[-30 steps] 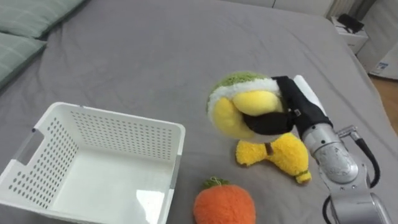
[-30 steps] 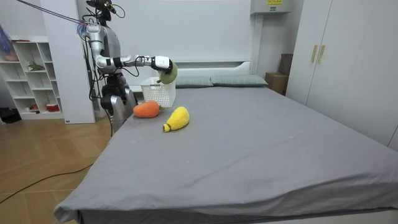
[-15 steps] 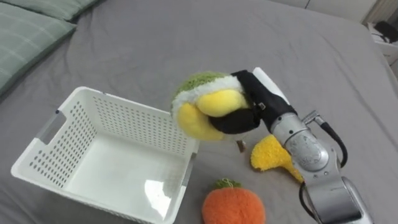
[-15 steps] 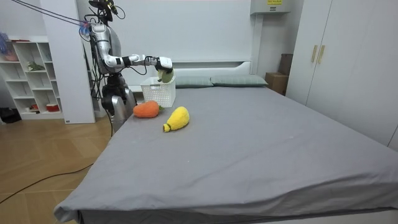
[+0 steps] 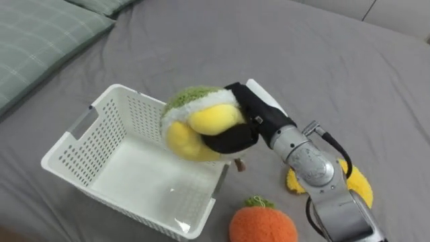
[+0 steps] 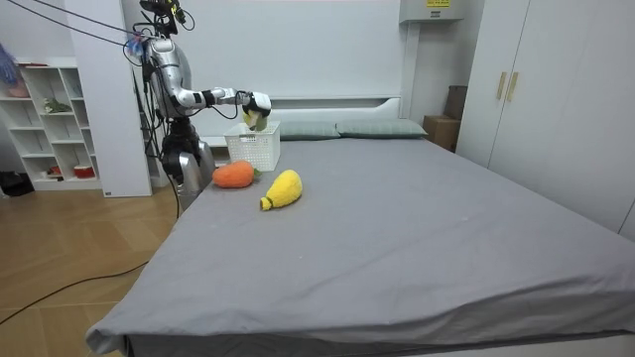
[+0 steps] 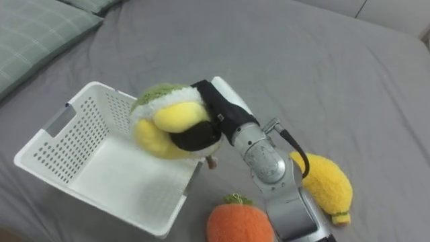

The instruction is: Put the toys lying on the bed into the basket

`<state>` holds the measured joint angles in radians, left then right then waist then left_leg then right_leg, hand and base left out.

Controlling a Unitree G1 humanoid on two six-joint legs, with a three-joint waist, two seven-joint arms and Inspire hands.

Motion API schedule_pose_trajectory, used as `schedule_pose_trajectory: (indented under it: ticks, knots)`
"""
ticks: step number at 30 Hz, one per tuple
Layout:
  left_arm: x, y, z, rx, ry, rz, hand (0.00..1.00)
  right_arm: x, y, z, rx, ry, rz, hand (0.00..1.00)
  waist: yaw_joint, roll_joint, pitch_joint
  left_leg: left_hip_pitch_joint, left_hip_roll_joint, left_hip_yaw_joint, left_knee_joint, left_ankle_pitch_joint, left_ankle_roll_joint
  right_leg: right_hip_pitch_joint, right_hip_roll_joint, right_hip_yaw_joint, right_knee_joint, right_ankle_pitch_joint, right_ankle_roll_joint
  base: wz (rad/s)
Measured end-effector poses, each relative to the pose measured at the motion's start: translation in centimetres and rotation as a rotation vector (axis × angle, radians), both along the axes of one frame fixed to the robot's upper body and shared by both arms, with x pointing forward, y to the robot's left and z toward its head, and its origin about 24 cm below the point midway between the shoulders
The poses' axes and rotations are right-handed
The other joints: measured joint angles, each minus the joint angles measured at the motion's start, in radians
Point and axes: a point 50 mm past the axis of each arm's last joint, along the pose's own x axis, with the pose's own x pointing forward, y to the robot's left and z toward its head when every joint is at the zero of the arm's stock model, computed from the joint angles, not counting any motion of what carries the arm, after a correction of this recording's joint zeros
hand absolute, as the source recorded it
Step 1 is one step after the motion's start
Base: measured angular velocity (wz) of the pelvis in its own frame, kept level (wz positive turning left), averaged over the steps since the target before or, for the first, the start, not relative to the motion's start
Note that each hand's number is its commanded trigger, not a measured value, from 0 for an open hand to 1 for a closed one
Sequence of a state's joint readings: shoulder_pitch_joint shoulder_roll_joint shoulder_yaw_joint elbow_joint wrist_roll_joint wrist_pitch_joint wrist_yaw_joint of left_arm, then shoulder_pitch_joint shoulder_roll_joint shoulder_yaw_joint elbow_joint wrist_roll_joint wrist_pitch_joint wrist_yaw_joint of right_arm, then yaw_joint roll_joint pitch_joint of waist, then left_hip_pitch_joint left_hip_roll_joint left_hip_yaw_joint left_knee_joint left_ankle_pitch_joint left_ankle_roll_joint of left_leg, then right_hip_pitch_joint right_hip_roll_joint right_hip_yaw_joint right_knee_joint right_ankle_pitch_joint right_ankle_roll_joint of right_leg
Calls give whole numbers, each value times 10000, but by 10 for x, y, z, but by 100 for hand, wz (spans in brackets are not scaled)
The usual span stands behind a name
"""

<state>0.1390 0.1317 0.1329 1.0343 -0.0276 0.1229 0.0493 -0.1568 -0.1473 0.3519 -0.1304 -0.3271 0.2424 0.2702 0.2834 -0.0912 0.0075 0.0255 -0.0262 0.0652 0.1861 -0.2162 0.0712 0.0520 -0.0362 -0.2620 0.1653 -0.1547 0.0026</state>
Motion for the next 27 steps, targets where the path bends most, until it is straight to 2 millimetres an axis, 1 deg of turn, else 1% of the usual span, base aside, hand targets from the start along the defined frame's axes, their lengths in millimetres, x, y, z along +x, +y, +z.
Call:
schedule_pose_trajectory:
  ticks: [5,10,14,27]
  knots:
    - [1,0,0,-77,-27,-26,0,-1,3,-1,-9,41,143,0,4,6,8,-25,-46,-110,14,35,26,23,-51,-151,3,-1,7,7]
    - [1,0,0,-106,-30,-36,0,-2,4,-1,-11,55,203,0,23,12,22,-40,-52,-136,-13,39,29,27,-59,-162,10,-1,8,1]
    - [2,0,0,-109,-57,-49,0,-2,5,-1,4,57,210,0,10,13,60,-58,-55,-146,-8,39,29,17,-64,-173,16,-1,8,0]
    - [10,-1,2,-103,-270,-168,0,-1,4,-2,18,-11,33,0,7,54,88,-58,-56,-150,29,40,28,-6,-62,-163,11,-1,8,0]
